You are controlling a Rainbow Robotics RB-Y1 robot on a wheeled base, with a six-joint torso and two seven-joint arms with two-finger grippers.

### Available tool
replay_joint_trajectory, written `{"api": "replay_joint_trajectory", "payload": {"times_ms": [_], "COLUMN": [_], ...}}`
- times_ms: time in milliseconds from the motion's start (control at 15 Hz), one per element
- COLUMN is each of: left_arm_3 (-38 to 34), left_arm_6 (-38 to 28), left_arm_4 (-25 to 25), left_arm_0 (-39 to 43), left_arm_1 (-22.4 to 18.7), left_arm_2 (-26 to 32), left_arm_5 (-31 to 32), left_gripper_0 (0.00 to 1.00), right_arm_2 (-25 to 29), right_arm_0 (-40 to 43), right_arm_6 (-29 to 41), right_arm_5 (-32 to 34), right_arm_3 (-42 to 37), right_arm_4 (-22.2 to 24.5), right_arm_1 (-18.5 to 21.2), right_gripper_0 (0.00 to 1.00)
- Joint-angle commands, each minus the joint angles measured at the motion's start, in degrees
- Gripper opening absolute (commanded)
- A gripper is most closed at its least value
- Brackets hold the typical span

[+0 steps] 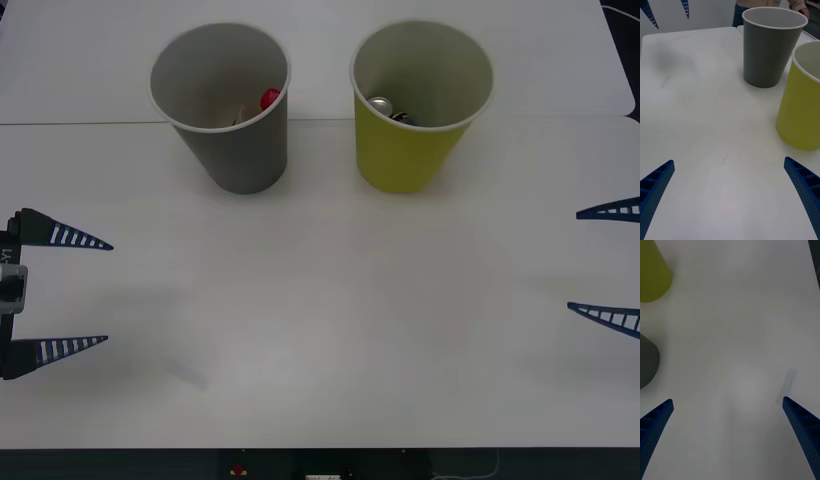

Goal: Put the can into the green bin and the plastic bottle into the gray bin

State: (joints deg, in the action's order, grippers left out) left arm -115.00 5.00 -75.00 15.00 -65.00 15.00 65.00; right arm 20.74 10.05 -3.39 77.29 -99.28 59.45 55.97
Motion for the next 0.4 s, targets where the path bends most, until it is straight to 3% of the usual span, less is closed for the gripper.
{"api": "replay_joint_trajectory", "payload": {"times_ms": [67,400], "left_arm_3": [0.0,0.0], "left_arm_6": [0.0,0.0], "left_arm_4": [0.0,0.0], "left_arm_0": [0.0,0.0], "left_arm_1": [0.0,0.0], "left_arm_2": [0.0,0.0], "left_arm_5": [0.0,0.0], "left_gripper_0": [1.0,1.0], "right_arm_2": [0.0,0.2], "right_arm_0": [1.2,1.6], "right_arm_6": [-1.7,-1.6], "right_arm_5": [0.3,0.3], "right_arm_3": [1.3,1.3], "right_arm_4": [-0.3,0.1], "right_arm_1": [-0.1,0.0], "right_gripper_0": [1.0,1.0]}}
